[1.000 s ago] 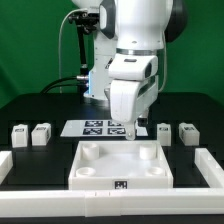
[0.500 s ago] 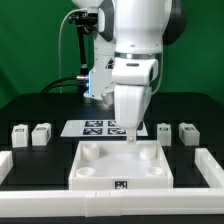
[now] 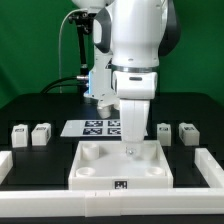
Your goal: Assemble one leg
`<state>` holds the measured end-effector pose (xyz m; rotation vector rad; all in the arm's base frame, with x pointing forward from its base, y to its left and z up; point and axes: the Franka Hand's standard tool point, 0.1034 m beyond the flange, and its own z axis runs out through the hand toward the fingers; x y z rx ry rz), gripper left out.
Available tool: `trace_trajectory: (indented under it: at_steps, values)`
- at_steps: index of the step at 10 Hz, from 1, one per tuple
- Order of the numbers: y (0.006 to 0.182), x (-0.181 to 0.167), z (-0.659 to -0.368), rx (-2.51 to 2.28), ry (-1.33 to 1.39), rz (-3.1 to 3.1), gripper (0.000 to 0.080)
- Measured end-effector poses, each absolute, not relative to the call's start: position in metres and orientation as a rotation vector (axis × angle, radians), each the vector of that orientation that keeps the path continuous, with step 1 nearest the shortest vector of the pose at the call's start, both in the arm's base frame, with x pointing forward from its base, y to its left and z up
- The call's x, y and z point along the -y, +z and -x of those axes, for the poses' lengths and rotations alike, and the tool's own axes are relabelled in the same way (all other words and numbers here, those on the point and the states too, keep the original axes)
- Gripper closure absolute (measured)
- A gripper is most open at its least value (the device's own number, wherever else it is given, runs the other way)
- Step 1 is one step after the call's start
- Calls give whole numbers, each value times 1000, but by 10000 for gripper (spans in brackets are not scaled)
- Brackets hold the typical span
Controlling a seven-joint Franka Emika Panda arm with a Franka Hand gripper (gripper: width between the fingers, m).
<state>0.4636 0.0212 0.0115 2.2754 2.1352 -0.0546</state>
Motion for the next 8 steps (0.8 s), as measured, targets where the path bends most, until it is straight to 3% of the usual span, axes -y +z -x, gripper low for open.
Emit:
trace_trajectory:
  at_steps: [4,5,6,8]
  values:
    - [9,-14,-461,-2120,-65,-2297,176]
    - [9,-14,-461,-2120,-65,-2297,360]
    - [9,-14,-461,-2120,-65,-2297,360]
    - [9,-14,-462,-2120,-64,-2297,718]
